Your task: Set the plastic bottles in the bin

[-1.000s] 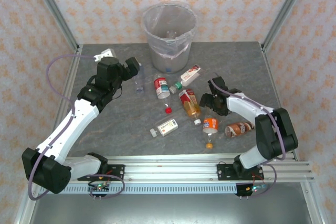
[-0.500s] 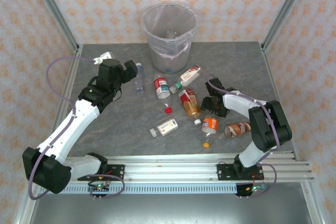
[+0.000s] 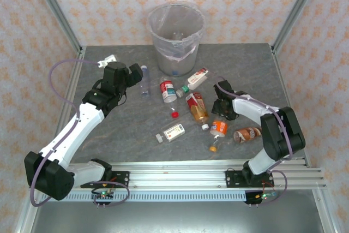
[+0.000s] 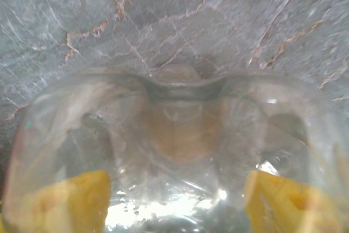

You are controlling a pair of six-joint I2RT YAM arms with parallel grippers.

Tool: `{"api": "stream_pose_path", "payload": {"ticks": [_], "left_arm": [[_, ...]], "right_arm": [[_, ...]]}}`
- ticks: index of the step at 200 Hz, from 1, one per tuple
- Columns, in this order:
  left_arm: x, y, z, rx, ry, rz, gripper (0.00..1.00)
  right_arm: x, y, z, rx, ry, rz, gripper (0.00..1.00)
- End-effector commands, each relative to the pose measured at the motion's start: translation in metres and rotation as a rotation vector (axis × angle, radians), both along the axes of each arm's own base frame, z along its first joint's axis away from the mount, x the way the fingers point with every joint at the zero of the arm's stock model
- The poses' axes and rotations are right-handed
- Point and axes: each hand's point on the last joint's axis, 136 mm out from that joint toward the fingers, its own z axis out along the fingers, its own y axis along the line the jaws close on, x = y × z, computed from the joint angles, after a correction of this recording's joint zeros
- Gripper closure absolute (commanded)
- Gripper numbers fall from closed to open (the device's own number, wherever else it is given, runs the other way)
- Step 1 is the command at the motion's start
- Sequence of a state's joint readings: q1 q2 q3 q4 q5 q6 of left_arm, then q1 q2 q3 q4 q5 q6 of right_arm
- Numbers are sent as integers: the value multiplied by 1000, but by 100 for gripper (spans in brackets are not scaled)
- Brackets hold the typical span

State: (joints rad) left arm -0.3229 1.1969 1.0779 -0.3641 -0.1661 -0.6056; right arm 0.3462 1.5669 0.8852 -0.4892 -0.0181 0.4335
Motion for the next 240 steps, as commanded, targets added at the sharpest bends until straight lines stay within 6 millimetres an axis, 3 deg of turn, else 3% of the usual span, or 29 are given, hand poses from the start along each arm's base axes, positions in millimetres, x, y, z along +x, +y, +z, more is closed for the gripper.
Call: {"api": "stream_pose_path", "payload": {"ticks": [1,50,139,171,214,240], "left_arm": [[1,2,-3,5,14,27,0],[1,3,-15,5,37,40,0],[3,8,-24,-16,36,89,0],[4,8,-21,-19,33,93,0],[1,10,-23,-25,42,99,0],[-4,11,-24,-22,47,100,0]], "right_arm": [[6,-11,19,-53,-81,-21,44],[26,-20,74,-116,-241,11,46],[86,12,192,19,-636,81,56],[100,31,247,72,-770,174,68],[111,66,302,207,-889,307,100],[119,82,326,252,-956,373,100]]}}
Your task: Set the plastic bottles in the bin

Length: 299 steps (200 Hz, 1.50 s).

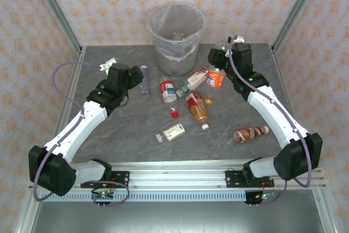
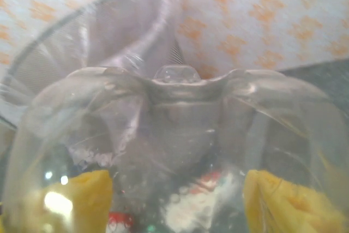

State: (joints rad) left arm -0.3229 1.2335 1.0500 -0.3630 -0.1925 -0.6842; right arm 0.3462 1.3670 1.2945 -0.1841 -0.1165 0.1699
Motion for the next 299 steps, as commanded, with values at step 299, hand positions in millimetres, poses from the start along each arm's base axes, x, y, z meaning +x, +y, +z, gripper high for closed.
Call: {"api": "stream_pose_path", "payload": {"ticks": [299], "left_arm": [[-30,27,-8,68,24,78,0]], "right_arm": [[186,96,106,111,-333,152,96]]}}
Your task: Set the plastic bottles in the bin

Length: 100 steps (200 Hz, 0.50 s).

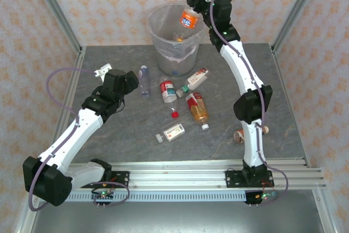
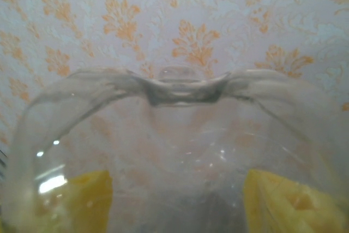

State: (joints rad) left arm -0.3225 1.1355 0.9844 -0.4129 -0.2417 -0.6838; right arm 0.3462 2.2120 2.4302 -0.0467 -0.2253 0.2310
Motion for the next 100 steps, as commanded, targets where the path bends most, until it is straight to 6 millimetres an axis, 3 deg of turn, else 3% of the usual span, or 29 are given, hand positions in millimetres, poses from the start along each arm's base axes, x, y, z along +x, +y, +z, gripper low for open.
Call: {"api": "stream_pose_path", "payload": {"ticks": [1,78,100], "left_arm": [[-5,10,-5,34,17,38,0],[-3,8,-11,21,33,34,0],[-3,8,-12,23,35,34,0]], "right_arm": [[2,10,-21,-118,35,36,96],[16,30,-95,-297,156,137,82],[15,33,-118,-342,209,166,72]]}}
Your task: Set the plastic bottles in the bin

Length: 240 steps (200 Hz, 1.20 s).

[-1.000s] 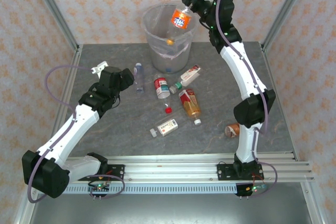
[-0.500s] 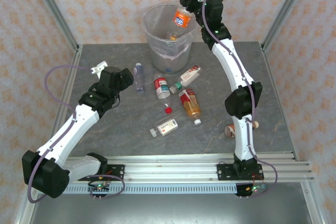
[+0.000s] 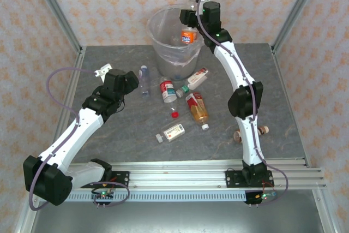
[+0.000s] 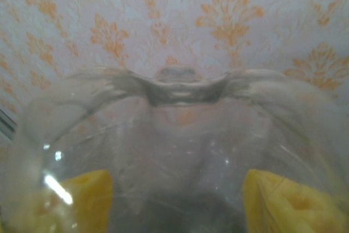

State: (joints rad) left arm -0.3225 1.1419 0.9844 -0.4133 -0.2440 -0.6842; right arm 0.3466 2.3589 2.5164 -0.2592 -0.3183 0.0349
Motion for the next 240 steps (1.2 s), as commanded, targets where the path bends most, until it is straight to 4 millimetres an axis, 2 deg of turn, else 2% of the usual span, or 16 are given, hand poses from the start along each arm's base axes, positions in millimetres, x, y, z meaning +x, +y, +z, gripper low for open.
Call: {"api": "stream_pose_path", "payload": {"ticks": [1,29,60,103,127,149,182,240], "left_arm": [[-4,8,-10,20,29,33,0],[-3,7,-10,16,28,32,0],[0,4,-14,11,42,22,0],[2,1,-17,3,52,16,0],[2,1,-17,6,54,14,0],[3,0,-19,7,63,7,0],[4,-2,-21,4,71,2,0],[2,-1,-22,7,80,0,0]], "right_arm": [[-9,7,-13,-73,41,66,72],[-12,11,-47,-123,131,91,62],[-17,18,-74,-178,190,119,54],[-19,24,-97,-206,235,127,41],[-18,26,-103,-206,245,128,35],[-18,27,-99,-195,242,131,28],[-20,27,-82,-179,214,133,19],[-29,28,-42,-129,155,149,18]]}}
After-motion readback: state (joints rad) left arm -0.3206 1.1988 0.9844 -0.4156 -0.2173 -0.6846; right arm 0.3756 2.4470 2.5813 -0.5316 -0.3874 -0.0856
